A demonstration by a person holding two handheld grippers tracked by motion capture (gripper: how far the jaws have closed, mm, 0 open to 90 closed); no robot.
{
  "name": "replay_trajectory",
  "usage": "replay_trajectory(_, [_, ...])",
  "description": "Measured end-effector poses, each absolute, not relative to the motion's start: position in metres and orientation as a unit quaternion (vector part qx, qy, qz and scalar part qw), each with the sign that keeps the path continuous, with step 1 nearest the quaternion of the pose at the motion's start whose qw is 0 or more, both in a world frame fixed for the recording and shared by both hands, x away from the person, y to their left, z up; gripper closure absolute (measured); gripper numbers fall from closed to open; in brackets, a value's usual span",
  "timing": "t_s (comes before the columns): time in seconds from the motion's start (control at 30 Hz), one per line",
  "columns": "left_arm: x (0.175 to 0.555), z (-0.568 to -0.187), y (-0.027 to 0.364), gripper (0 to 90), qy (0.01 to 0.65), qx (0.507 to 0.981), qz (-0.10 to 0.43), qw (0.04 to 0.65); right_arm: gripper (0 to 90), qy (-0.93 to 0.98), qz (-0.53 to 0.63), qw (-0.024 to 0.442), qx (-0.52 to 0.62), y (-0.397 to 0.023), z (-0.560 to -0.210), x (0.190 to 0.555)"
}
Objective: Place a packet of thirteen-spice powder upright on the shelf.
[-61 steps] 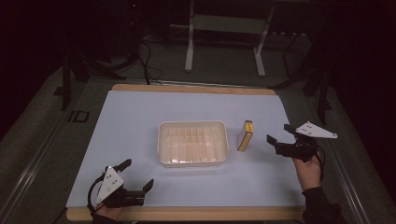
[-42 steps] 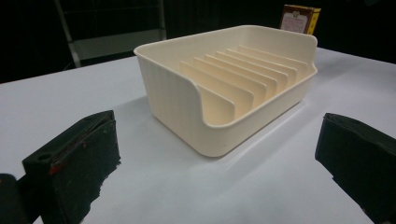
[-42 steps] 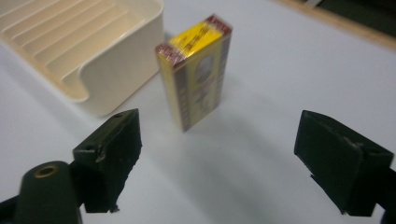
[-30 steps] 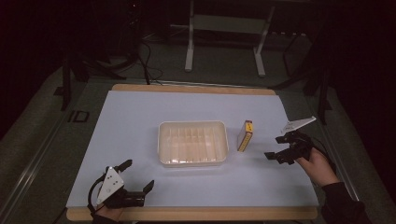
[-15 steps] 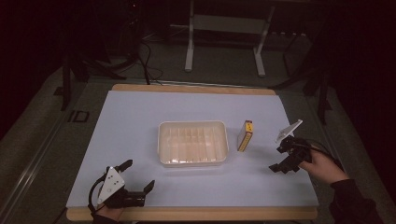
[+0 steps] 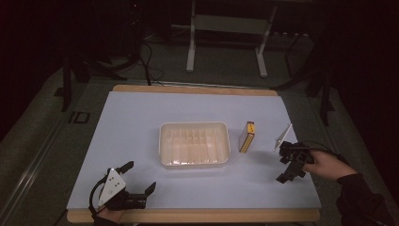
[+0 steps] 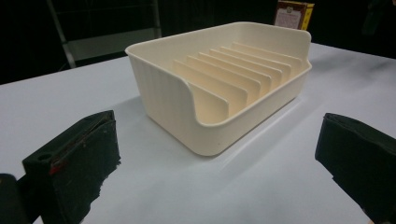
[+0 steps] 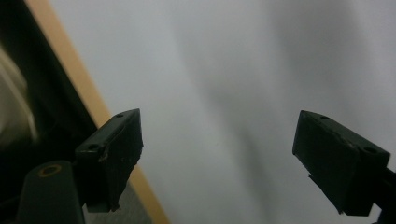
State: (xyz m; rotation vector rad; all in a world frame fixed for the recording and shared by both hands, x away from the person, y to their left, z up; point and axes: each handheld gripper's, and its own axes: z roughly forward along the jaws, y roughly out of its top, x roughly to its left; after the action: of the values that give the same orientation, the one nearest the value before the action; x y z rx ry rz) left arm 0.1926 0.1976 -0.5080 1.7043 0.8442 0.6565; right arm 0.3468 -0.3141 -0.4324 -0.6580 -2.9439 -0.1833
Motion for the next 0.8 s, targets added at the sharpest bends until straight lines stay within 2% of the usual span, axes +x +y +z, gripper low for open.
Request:
replay_trajectory(0.13, [0.193,-0.508,0.197,0.0,0.354,0.717,0.274,0.535,15.6,-0.977,-0.037,0.060,-0.202,-0.311,-0.435,0.345])
replay_trajectory(0.53, [0.193,-0.509,0.197,0.0,0.353,0.720,0.270,0.533,15.6,-0.989,0.015,0.100,-0.110,-0.291,-0.440,0.333])
replay_trajectory(0.8, [0.193,-0.509,0.197,0.0,0.351,0.720,0.269,0.535,14.6,-0.990,-0.014,0.117,-0.072,-0.275,-0.429,0.328])
